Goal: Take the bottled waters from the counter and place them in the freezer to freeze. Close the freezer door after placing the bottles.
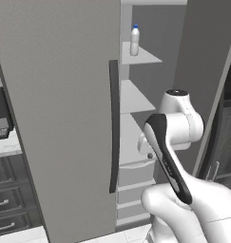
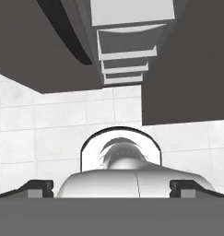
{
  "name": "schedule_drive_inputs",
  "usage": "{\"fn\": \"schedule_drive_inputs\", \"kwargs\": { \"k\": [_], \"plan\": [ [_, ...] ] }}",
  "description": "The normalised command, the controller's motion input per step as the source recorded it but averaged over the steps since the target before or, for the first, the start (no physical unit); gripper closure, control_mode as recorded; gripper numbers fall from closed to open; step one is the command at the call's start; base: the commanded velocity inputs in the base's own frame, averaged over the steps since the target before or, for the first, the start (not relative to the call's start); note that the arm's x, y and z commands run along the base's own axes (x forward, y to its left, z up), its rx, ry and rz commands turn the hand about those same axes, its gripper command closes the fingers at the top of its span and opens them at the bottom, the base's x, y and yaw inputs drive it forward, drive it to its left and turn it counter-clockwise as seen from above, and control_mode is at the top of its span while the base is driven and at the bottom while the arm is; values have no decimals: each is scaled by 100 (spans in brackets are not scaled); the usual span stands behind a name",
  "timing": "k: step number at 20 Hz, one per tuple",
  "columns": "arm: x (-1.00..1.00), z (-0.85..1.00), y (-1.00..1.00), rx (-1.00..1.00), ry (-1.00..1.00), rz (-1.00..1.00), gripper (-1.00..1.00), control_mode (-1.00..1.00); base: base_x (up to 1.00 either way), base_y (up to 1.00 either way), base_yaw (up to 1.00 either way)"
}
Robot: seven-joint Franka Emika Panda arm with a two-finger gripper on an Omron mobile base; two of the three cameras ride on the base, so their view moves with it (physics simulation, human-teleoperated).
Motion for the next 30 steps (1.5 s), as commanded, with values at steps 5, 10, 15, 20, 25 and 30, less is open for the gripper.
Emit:
{"fn": "schedule_drive_inputs", "kwargs": {
  "k": [5, 10, 15, 20, 25, 30],
  "plan": [
    [0, -41, 0, -2, 1, 0, -100, -100, 0, 0, 0],
    [0, -1, 0, 0, 0, 0, -100, -100, 0, 0, 0],
    [0, 0, 0, 0, 0, 0, -100, -100, 0, 0, 0],
    [-2, 0, 0, 0, 0, 0, -100, 100, -3, 1, 0],
    [0, 0, 0, 0, 0, 0, -100, 100, -28, 20, 0],
    [0, 0, 0, 0, 0, 0, -100, 100, -24, 49, 0]
  ]
}}
